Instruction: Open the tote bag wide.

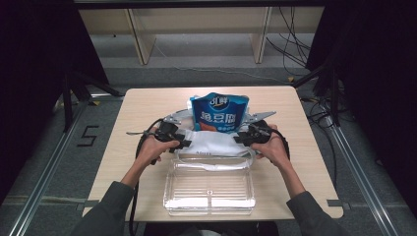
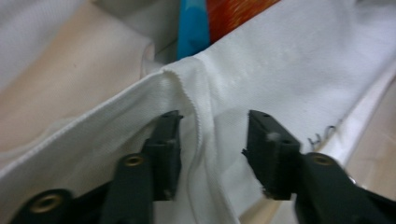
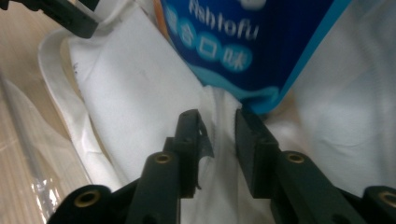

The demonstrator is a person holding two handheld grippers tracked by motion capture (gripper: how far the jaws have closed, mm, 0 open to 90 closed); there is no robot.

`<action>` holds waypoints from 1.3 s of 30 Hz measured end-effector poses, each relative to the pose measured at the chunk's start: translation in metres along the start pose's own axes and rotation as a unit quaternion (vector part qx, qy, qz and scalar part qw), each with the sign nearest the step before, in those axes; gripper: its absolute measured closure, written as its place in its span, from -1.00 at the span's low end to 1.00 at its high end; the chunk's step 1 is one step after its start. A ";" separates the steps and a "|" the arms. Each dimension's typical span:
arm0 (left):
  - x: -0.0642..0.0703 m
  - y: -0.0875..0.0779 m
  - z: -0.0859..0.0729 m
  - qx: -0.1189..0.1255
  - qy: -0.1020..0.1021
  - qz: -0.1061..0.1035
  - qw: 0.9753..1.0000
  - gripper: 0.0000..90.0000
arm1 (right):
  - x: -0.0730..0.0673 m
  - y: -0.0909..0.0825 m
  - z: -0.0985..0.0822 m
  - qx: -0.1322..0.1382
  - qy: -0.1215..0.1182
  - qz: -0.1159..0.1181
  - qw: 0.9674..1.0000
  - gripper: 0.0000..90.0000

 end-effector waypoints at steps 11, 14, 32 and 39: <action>-0.024 -0.067 0.016 0.075 0.003 0.071 0.995 -0.06 | 0.015 -0.054 0.018 0.063 -0.007 -0.059 0.996 0.49; -0.033 -0.072 0.018 0.095 0.015 0.069 0.993 -0.15 | 0.021 -0.055 0.018 0.075 0.001 -0.073 0.995 0.49; -0.072 -0.031 0.031 0.087 -0.007 0.087 0.992 0.85 | 0.048 -0.034 0.027 0.063 -0.019 -0.083 0.994 0.98; -0.088 0.008 0.020 0.069 -0.049 0.078 0.993 0.94 | 0.069 -0.022 0.029 0.058 0.003 -0.085 0.995 0.98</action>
Point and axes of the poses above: each handheld gripper's, and its own axes: y roughly forward along the jaws, z roughly out of its top, x roughly to its right, the point moved 5 cm from there along y, roughly forward along the jaws, and after that the axes turned 10 degrees about y, right-handed, at the moved point
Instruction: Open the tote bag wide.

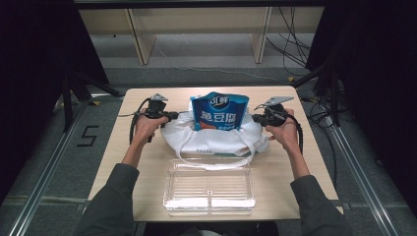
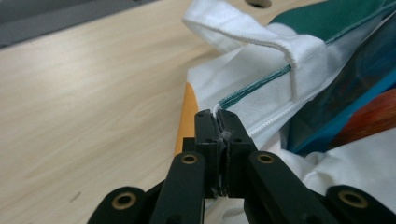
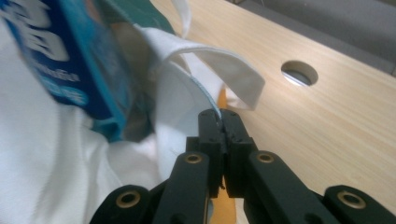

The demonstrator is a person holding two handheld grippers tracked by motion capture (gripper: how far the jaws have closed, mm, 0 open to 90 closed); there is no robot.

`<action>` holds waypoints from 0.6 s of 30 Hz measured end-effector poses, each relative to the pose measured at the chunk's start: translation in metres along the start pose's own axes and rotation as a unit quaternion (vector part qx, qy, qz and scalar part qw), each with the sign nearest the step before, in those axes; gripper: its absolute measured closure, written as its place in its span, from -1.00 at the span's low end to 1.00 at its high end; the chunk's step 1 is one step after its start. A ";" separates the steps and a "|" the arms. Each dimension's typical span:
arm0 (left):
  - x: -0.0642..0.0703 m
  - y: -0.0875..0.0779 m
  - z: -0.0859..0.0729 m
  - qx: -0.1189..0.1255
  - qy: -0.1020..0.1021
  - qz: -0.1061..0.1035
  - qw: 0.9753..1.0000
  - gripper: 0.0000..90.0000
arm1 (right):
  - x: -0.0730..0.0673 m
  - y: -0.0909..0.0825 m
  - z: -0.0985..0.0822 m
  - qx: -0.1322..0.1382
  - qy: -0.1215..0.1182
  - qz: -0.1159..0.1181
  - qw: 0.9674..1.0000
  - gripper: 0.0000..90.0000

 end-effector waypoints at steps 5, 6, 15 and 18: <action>0.002 0.022 -0.013 -0.034 -0.008 -0.012 0.999 0.94 | 0.013 0.017 -0.008 -0.031 0.015 -0.011 0.999 0.98; 0.003 0.027 -0.016 -0.037 -0.015 -0.013 0.999 0.94 | 0.017 0.027 -0.014 -0.036 0.036 -0.011 0.999 0.98; 0.005 0.035 -0.025 -0.054 -0.023 -0.020 0.998 0.94 | 0.024 0.056 -0.036 -0.070 0.052 -0.010 0.996 0.99; 0.006 0.036 -0.026 -0.057 -0.018 -0.019 0.998 0.94 | 0.025 0.058 -0.040 -0.072 0.064 -0.006 0.995 0.99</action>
Point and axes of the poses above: each handheld gripper's, and its own axes: y roughly forward along the jaws, z roughly out of its top, x roughly to its right, the point moved 5 cm from there along y, roughly forward along the jaws, and after that the axes turned 10 degrees about y, right-handed, at the moved point
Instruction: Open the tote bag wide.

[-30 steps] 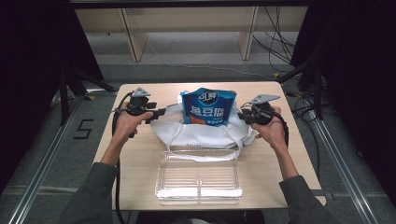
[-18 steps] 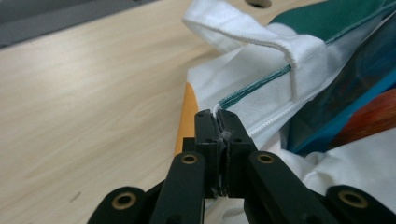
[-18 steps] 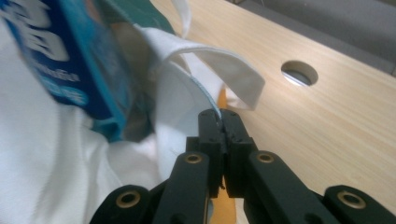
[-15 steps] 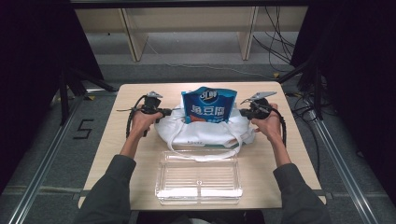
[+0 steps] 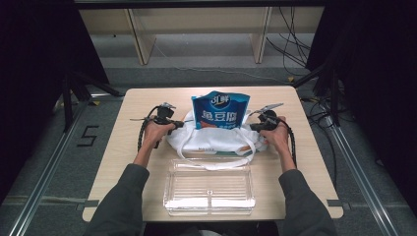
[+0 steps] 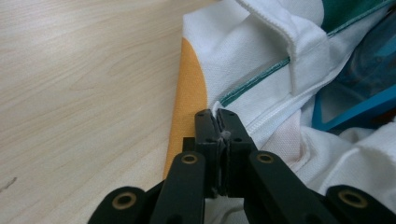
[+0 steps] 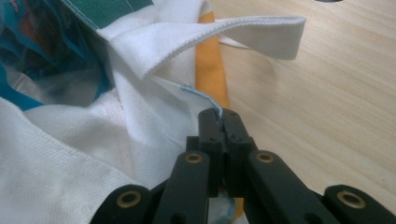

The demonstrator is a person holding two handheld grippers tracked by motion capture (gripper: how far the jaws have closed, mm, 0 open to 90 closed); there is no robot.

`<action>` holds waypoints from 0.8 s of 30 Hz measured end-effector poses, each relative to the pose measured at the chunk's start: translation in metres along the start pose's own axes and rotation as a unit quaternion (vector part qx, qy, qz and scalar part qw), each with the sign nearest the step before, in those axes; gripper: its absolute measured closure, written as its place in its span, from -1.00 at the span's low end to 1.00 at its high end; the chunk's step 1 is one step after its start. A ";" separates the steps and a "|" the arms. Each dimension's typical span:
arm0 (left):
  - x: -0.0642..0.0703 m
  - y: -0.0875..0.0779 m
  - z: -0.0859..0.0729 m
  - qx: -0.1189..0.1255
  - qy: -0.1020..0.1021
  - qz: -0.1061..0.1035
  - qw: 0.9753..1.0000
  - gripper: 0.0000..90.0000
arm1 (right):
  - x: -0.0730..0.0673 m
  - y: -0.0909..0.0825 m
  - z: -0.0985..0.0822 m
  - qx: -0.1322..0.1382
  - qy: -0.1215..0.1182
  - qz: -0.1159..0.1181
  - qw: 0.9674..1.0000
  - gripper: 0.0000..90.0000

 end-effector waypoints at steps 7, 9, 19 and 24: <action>-0.001 -0.003 0.001 -0.001 0.006 0.004 1.000 0.85 | -0.001 -0.007 0.002 0.028 -0.005 0.003 1.000 0.90; -0.002 -0.006 0.002 0.004 0.003 0.003 1.000 0.74 | -0.002 -0.016 0.005 0.042 0.000 0.008 0.999 0.72; 0.002 -0.037 0.013 0.035 0.011 0.021 0.999 -0.04 | -0.013 -0.063 0.012 0.061 -0.010 0.023 0.998 0.21; 0.009 -0.051 0.013 0.063 -0.010 0.022 0.998 -0.20 | -0.022 -0.076 0.015 0.074 -0.006 0.022 0.997 0.08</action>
Point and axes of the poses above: each handheld gripper's, and its own axes: y roughly forward along the jaws, z roughly out of its top, x roughly to its right, the point moved 5 cm from there along y, roughly forward along the jaws, and after that the axes turned 10 degrees about y, right-handed, at the moved point
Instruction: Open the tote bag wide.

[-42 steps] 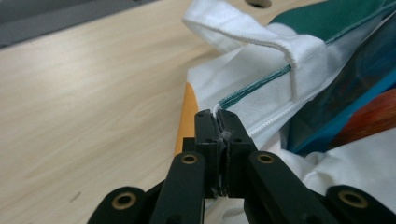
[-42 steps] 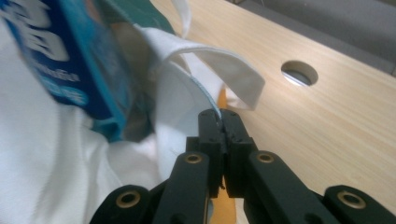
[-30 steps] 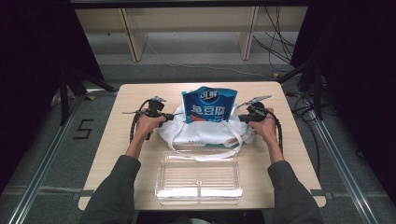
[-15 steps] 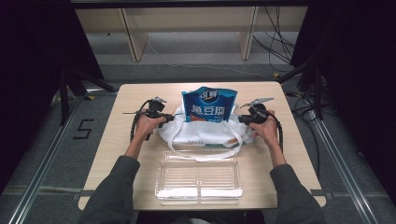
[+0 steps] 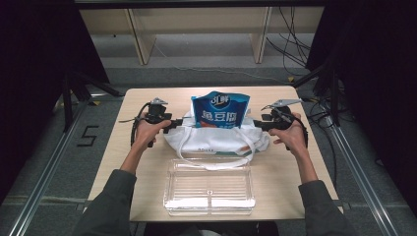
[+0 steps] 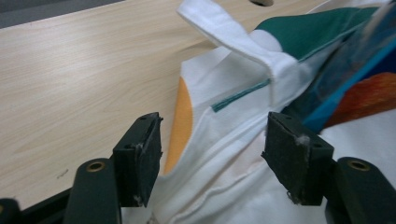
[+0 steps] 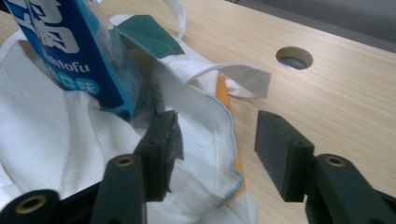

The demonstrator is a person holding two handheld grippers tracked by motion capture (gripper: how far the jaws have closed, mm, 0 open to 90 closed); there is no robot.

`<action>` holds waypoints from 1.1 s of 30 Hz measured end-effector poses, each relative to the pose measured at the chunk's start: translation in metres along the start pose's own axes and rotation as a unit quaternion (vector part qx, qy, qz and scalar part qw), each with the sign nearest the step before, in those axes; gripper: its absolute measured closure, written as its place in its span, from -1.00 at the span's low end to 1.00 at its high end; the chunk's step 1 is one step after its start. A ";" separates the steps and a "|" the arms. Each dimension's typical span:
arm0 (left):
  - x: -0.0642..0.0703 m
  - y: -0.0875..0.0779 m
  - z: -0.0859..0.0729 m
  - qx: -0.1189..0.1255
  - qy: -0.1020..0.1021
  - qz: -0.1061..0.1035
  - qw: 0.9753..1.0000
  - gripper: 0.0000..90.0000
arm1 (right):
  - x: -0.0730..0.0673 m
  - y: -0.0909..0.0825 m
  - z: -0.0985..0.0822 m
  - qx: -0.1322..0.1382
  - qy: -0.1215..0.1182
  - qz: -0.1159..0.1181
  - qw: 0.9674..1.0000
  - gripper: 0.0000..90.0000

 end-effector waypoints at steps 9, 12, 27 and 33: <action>0.017 -0.039 -0.001 0.033 0.026 0.005 0.999 -0.35 | -0.011 -0.025 0.010 0.019 -0.014 -0.001 1.000 -0.04; 0.025 -0.053 -0.006 0.042 0.026 -0.003 0.999 -0.39 | -0.014 -0.028 0.012 0.022 -0.022 -0.003 1.000 -0.07; 0.069 -0.097 -0.060 0.048 0.041 0.001 0.998 -0.48 | -0.030 -0.030 0.011 -0.004 -0.053 -0.002 0.999 -0.27; 0.075 -0.108 -0.081 0.051 0.031 0.009 0.998 -0.48 | -0.039 -0.035 0.011 -0.012 -0.061 0.003 0.998 -0.32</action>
Point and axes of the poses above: each handheld gripper's, and its own axes: y roughly forward along the jaws, z roughly out of its top, x roughly to its right, the point moved 5 cm from there along y, roughly forward along the jaws, and after that the axes turned 10 degrees about y, right-handed, at the moved point
